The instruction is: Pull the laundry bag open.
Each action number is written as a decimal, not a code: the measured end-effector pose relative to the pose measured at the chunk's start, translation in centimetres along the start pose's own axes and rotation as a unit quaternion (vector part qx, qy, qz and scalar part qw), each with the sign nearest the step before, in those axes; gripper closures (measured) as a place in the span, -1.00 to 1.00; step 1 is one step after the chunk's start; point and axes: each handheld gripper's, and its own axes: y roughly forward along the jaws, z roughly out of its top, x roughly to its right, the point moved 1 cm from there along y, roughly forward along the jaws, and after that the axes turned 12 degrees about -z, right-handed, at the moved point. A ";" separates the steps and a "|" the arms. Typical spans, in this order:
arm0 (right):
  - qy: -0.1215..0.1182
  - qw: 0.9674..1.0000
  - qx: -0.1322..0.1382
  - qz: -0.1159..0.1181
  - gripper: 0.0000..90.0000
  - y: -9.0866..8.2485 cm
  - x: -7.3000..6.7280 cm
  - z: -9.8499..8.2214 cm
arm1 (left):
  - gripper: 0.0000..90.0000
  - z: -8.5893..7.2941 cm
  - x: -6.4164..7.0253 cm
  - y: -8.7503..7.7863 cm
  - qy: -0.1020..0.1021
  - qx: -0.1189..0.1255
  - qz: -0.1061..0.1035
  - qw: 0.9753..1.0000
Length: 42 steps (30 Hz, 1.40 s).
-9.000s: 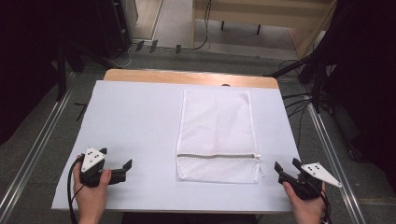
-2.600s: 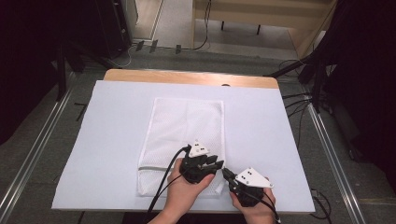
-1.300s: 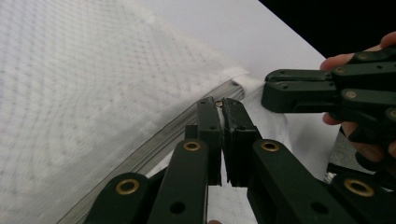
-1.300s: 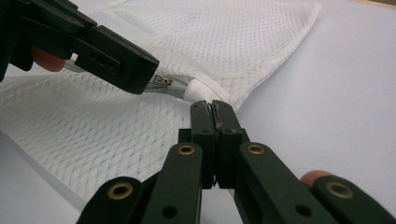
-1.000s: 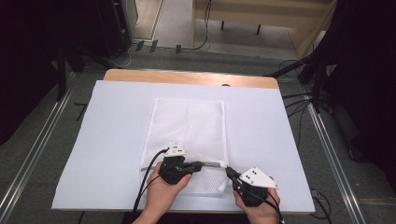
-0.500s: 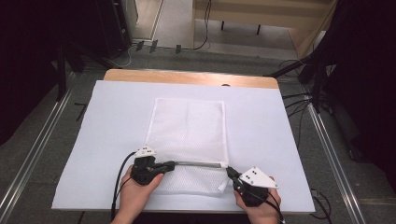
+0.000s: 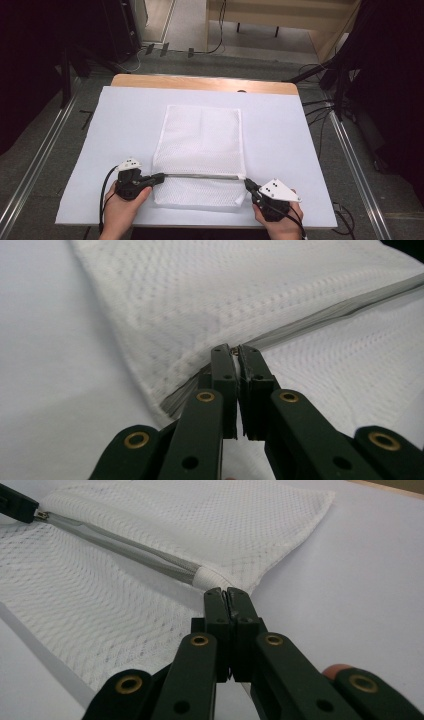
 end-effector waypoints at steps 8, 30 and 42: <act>0.003 1.000 0.004 -0.002 1.00 -0.3 0.5 0.2 | 0.95 -0.7 -0.9 -1.2 -0.003 0.000 0.013 1.000; 0.025 1.000 0.014 0.013 0.45 -0.7 1.3 0.1 | -0.70 -0.9 -0.2 -3.2 0.049 0.102 0.057 0.992; 0.085 0.996 0.006 -0.016 -0.56 -1.2 6.2 -0.4 | -0.99 -0.9 -1.4 -5.1 0.069 0.113 0.062 0.989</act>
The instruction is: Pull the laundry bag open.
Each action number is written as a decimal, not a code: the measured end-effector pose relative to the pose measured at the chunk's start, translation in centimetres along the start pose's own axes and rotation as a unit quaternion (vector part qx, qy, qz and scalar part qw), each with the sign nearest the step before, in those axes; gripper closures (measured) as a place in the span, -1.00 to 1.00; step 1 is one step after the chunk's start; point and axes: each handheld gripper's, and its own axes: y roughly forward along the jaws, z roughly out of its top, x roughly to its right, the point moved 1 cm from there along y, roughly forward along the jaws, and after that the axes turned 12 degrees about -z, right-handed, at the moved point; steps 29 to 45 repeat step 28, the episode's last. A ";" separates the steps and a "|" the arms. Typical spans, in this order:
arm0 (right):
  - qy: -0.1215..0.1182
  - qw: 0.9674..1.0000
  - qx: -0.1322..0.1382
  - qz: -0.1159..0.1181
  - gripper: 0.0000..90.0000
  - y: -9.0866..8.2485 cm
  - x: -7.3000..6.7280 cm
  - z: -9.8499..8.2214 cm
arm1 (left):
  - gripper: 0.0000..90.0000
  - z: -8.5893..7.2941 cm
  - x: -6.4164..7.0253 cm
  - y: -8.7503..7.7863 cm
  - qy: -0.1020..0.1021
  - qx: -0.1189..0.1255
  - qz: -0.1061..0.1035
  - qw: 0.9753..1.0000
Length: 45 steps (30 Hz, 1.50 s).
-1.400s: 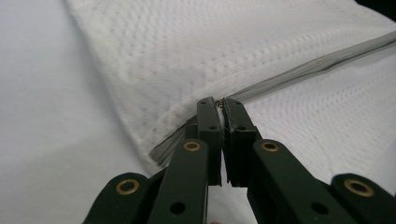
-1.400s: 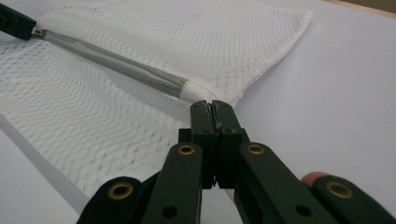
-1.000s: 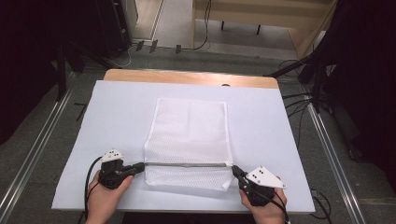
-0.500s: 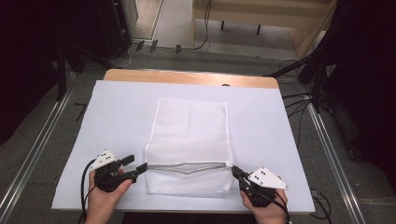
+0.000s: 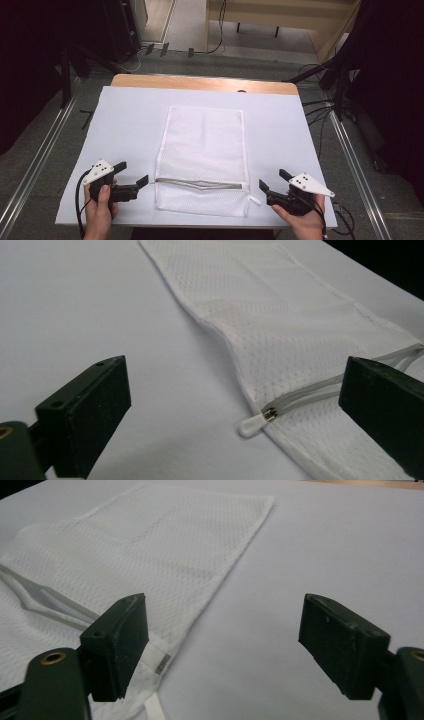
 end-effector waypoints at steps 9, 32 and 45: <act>0.024 0.999 0.010 -0.029 -0.63 -0.4 4.3 -0.4 | -1.00 0.3 -1.3 -1.3 0.018 0.000 0.029 0.999; 0.058 0.996 0.008 -0.073 -0.66 -0.9 8.9 -1.6 | -1.00 0.3 -3.0 -2.8 0.029 -0.007 0.037 0.999; 0.058 0.996 0.008 -0.073 -0.66 -0.9 8.9 -1.6 | -1.00 0.3 -3.0 -2.8 0.029 -0.007 0.037 0.999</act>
